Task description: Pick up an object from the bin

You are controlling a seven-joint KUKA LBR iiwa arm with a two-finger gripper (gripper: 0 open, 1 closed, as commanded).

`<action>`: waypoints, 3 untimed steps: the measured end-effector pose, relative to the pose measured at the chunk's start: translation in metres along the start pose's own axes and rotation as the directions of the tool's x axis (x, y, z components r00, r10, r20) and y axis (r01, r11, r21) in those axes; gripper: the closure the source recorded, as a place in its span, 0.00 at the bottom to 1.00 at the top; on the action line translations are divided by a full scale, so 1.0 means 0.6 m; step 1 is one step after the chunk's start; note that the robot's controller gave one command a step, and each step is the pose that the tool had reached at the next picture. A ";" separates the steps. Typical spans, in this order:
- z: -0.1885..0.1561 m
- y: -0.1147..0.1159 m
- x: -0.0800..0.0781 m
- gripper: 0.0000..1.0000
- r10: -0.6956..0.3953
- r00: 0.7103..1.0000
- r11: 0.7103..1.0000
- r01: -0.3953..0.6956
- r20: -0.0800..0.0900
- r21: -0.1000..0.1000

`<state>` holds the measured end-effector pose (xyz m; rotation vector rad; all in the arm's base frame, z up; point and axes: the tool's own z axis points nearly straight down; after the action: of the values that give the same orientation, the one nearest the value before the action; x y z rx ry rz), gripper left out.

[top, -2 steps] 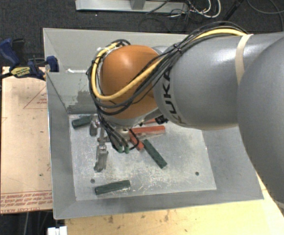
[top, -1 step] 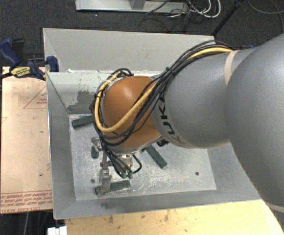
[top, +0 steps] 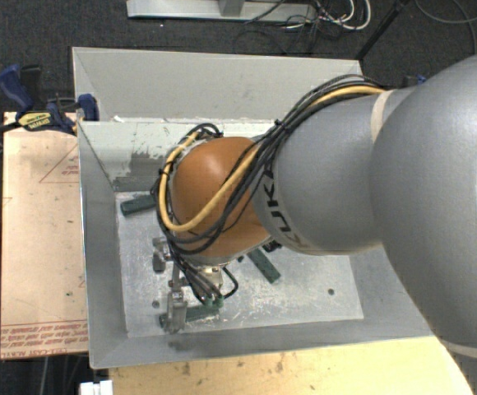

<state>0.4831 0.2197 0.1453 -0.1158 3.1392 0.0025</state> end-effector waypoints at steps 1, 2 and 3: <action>0.031 0.000 -0.008 0.00 -0.183 0.983 0.983 0.183 -0.008 0.002; 0.061 -0.075 -0.007 0.00 -0.363 0.932 0.932 0.363 0.004 -0.001; 0.120 -0.053 -0.006 1.00 -0.497 0.867 0.867 0.497 0.001 -0.001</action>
Offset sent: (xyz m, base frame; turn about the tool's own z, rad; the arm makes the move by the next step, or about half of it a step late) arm 0.0077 -0.0838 -0.0588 -0.4359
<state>0.4890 0.1882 0.0731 -0.9198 3.0028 0.0038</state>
